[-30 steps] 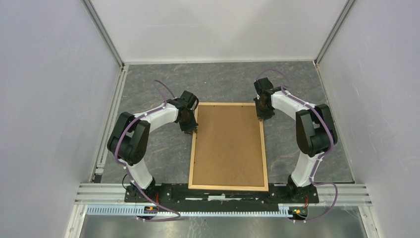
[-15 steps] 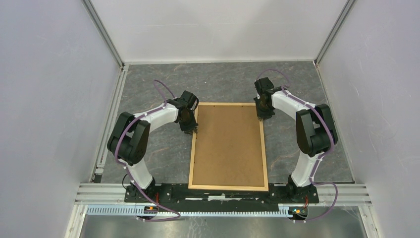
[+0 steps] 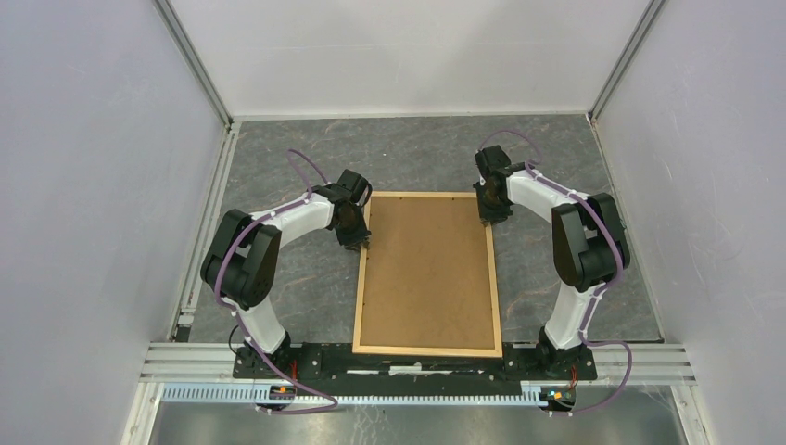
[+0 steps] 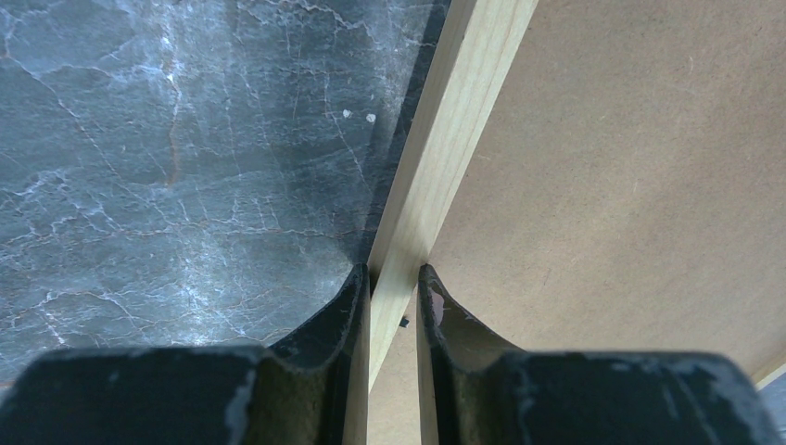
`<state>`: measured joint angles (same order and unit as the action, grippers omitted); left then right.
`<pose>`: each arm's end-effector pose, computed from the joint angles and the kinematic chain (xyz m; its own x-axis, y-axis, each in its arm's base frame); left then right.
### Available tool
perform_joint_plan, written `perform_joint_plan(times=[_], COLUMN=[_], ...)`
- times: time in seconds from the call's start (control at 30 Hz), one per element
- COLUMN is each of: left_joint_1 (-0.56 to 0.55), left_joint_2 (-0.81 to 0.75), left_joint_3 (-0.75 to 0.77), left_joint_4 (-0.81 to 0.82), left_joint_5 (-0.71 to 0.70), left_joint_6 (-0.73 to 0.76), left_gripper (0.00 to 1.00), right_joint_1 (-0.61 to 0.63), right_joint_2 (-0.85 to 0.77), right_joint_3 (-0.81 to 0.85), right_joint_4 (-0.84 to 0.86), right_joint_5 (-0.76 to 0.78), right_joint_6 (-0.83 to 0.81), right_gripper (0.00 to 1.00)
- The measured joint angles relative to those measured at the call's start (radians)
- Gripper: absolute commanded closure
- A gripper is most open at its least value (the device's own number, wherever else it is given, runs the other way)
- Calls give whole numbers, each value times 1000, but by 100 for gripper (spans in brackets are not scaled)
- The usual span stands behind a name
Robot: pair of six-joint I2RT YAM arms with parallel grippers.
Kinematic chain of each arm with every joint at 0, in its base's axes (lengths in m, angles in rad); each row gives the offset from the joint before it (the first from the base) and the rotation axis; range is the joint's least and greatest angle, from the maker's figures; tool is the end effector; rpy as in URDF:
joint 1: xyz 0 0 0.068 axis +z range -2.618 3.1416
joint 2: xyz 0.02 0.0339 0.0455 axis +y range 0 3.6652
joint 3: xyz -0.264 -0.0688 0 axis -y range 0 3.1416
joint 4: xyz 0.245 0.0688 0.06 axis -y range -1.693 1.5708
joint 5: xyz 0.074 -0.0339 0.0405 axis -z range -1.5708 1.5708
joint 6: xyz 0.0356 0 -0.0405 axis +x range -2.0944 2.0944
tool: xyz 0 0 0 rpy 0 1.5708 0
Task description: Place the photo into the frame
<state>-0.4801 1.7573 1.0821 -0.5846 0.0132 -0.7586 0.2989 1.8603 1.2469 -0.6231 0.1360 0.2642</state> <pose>0.2936 -0.1534 0.1623 -0.9330 -0.2897 -0.2135 -0.2431 0.9448 -0.2196 0.3513 0.1032 0.1713 -0.9365 -0.0178 -0.3502 -0.0048 0.9993 -0.0380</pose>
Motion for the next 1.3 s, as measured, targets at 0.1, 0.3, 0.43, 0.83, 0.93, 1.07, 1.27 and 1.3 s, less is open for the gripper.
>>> perform_joint_plan(times=[0.1,0.3,0.43,0.83,0.93,1.07,1.27,1.3], left_joint_1=[0,0,0,0,0,0,0,0], left_joint_2=[0,0,0,0,0,0,0,0], left_joint_3=[0,-1,-1,-1,-1,-1,-1,-1], left_joint_4=[0,0,1,1,1,1,1,1], left_joint_5=[0,0,0,3,3,3,3,3], left_joint_6=[0,0,0,1,1,1,1,1], left_gripper=[98,98,98,98,98,98,98,98], right_joint_1=[0,-26,-60,-81,-86,-92,-105,-106], right_joint_2=[0,-20,-32,-33,-33,-33,-33,-33], right_joint_3=[-1,-35,-72,-73,-70,-58,-27,-22], right_joint_4=[1,41,89,85,63,37,22,21], right_joint_5=[0,-58,-148,-212,-215,-211,-206,-206], right_joint_6=[0,0,1,-19,-24,-29,-35,-35], right_gripper=[73,70,67,62,62,64,64,64])
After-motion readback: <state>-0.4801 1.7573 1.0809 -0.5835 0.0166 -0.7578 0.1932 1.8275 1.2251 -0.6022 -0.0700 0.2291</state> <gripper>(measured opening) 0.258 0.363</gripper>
